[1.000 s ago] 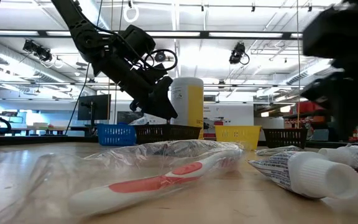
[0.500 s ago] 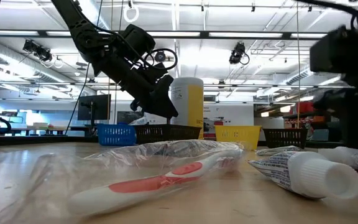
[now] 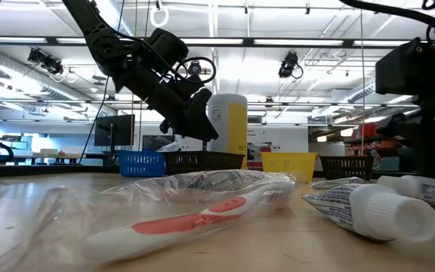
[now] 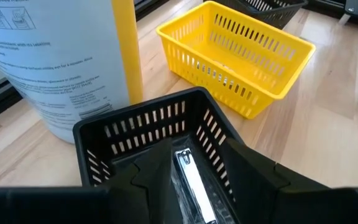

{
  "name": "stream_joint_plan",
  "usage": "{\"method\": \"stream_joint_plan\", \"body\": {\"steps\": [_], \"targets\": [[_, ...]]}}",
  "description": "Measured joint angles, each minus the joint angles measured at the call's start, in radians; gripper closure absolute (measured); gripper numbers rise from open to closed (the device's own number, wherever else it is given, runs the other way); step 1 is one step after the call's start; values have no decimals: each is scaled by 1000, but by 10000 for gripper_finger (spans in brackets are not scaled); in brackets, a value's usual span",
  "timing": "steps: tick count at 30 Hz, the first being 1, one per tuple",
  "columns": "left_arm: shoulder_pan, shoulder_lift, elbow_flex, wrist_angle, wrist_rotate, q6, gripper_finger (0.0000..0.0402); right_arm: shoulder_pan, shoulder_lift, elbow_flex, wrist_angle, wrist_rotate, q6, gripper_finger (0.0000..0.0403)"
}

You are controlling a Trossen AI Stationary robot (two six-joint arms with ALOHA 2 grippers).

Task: Pick & Place Travel size toiletries
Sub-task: Put the toothpaste into the yellow bin

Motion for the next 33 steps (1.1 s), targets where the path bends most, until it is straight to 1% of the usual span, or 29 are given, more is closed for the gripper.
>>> {"method": "stream_joint_plan", "body": {"steps": [4,7,9,12,15,17,20,22,24,26,27,28,30,33], "targets": [[0,0,0,1,0,0,249,-20,-41,-5,56,1,-45,304],[0,0,0,1,0,0,249,-50,-109,-1,85,53,-127,305],[0,0,0,1,0,2,249,-86,-154,-2,73,123,-190,305],[0,0,0,7,0,3,249,-156,-218,-2,76,264,-301,305],[0,0,0,7,0,3,249,-257,-252,-2,82,394,-397,305],[0,0,0,8,0,3,249,-340,-255,-2,94,471,-412,305],[0,0,0,7,0,2,249,-482,-247,-2,122,543,-373,305],[0,0,0,7,0,3,249,-583,-244,-4,143,540,-318,305],[0,0,0,7,0,3,249,-678,-238,-11,206,505,-249,305],[0,0,0,7,0,3,249,-758,-232,-30,249,429,-186,305],[0,0,0,6,0,3,249,-791,-221,-37,272,369,-175,305],[0,0,0,5,0,3,249,-816,-212,-45,287,312,-176,305],[0,0,0,6,0,3,249,-852,-186,-52,304,252,-180,305],[0,0,0,7,0,4,249,-885,-131,-52,314,251,-190,304]]}}
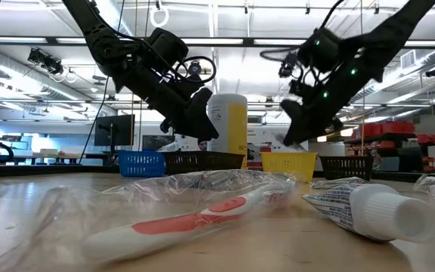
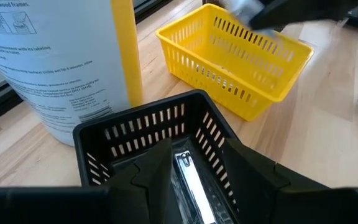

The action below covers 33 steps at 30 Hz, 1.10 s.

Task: Pick & Place Travel size toiletries
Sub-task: Put the toothpaste into the yellow bin

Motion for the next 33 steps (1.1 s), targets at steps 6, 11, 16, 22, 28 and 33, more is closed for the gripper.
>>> {"method": "stream_joint_plan", "body": {"steps": [6,11,16,22,28,33], "targets": [[0,0,0,0,0,23,249,-38,106,0,126,-50,-102,304],[0,0,0,-1,0,21,249,-71,127,0,165,-97,-93,304],[0,0,0,-1,0,20,249,-83,127,0,163,-114,-92,304],[0,0,0,-1,0,16,249,-61,127,0,137,-271,-110,304],[0,0,0,-1,0,1,249,-90,115,1,138,-126,-145,304],[0,0,0,12,0,-7,249,-98,115,1,107,-188,-105,304]]}}
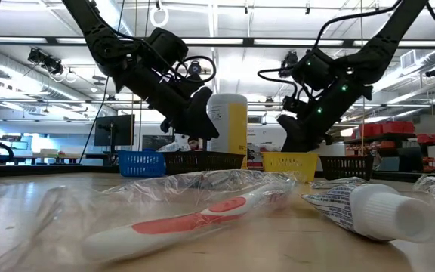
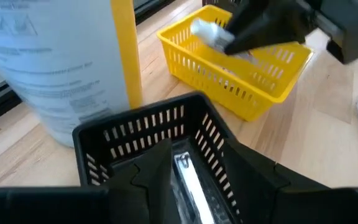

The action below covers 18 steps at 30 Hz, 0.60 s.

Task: Pick & Place Travel size toiletries
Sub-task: Put the toothpaste into the yellow bin

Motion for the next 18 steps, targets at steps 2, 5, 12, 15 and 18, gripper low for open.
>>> {"method": "stream_joint_plan", "body": {"steps": [2,5,12,15,18], "targets": [[0,0,-1,51,0,0,249,7,0,0,3,-28,-19,304],[-5,0,0,135,18,7,249,5,0,0,10,1,-67,304],[-9,0,0,143,35,20,249,2,0,0,29,54,-54,304],[-9,0,0,113,35,23,249,2,0,0,29,28,-48,304],[-9,0,0,118,34,32,249,2,0,0,32,26,-17,304]]}}
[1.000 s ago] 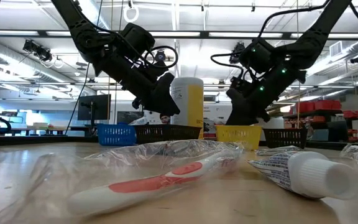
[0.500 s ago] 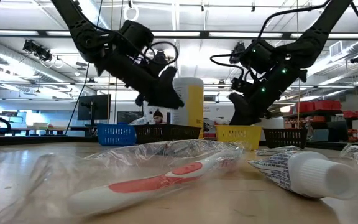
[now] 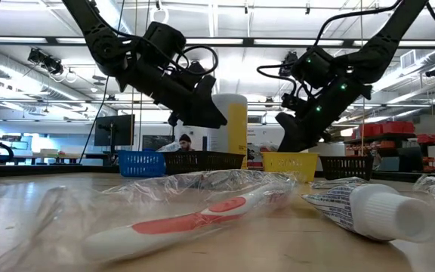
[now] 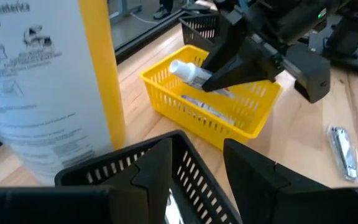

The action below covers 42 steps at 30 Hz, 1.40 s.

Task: Pick & Place Travel size toiletries
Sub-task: Put the toothpaste into the yellow bin

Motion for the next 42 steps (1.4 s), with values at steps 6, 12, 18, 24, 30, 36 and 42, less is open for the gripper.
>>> {"method": "stream_joint_plan", "body": {"steps": [6,12,18,24,30,36,42], "targets": [[0,0,0,-1,0,-5,249,3,0,0,3,-1,71,304],[0,0,0,-1,0,6,249,4,0,0,14,-2,112,304],[0,0,0,-1,0,0,249,4,0,0,17,-76,120,304],[0,0,0,-1,0,-1,249,4,0,0,16,-73,179,304],[0,0,0,-1,0,-2,249,4,0,0,-20,-15,179,304],[0,0,0,-1,0,-2,249,4,0,0,-38,1,179,275],[0,0,0,-1,0,-2,249,4,0,0,-27,-17,179,197]]}}
